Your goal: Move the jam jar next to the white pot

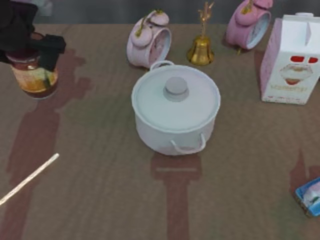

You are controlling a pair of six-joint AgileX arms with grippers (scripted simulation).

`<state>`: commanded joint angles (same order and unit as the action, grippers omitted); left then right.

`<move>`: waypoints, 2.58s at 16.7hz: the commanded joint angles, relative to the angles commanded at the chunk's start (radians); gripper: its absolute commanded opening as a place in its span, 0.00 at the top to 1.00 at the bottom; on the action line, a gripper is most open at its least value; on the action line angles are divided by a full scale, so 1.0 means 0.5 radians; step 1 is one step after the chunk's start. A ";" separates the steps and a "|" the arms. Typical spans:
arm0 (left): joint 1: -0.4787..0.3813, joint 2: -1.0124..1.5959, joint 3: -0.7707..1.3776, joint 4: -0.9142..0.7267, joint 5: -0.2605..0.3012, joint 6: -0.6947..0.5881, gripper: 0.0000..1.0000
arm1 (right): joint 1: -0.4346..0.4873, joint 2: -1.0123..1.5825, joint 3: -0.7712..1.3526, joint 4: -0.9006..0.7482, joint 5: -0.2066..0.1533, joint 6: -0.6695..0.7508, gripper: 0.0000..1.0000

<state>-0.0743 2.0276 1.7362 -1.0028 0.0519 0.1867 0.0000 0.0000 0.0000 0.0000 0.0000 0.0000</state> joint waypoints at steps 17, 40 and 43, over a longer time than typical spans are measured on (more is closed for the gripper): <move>-0.503 -0.198 -0.667 0.475 -0.299 -0.977 1.00 | 0.000 0.000 0.000 0.000 0.000 0.000 0.00; -0.494 -0.065 -0.774 0.729 -0.296 -0.966 0.00 | 0.000 0.000 0.000 0.000 0.000 0.000 0.00; -0.494 -0.065 -0.774 0.729 -0.296 -0.966 0.00 | 0.000 0.000 0.000 0.000 0.000 0.000 0.00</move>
<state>-0.3212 1.9949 1.3491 -0.6381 -0.0961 -0.2963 0.0000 0.0000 0.0000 0.0000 0.0000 0.0000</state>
